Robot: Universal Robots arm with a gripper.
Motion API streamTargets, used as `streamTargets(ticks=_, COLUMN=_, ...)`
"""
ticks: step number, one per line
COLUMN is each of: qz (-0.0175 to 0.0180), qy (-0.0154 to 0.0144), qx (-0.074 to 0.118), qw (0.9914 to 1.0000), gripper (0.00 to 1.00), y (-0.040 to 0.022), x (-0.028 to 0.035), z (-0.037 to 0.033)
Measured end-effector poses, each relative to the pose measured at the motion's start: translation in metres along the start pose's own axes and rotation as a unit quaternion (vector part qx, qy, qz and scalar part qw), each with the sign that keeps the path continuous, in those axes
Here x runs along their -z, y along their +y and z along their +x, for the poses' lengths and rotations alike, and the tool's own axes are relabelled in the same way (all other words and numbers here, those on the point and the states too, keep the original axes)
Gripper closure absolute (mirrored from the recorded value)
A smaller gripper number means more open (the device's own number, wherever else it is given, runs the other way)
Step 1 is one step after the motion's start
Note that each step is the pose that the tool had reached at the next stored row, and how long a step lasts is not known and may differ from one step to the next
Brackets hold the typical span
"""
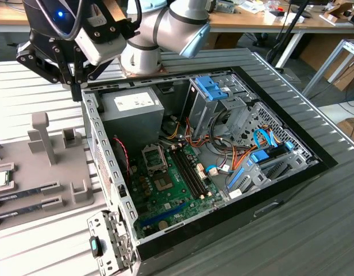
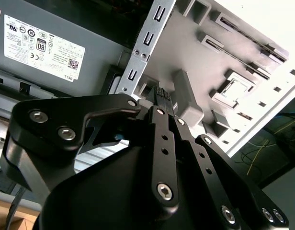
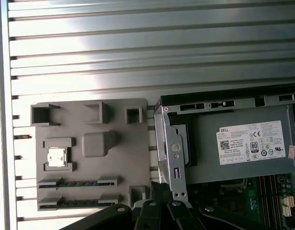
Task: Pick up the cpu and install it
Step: 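Reach for the cpu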
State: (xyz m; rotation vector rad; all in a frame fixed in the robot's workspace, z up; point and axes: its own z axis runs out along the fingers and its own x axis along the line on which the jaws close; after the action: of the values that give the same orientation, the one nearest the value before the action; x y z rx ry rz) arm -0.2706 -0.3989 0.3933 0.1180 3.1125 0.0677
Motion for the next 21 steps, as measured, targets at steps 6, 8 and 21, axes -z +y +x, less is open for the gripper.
streamTargets(ticks=6, qz=0.0000, qy=0.0000, qx=0.000, qw=1.00000, gripper=0.89, y=-0.0003, x=0.0001, z=0.0043)
streamTargets(ticks=8, qz=0.0000, qy=0.0000, qx=0.000, qw=1.00000, gripper=0.89, y=-0.0004, x=0.0002, z=0.0056)
streamTargets(ticks=21, qz=0.0000, qy=0.0000, qx=0.000, qw=1.00000, gripper=0.89, y=-0.0011, x=0.0004, z=0.0151)
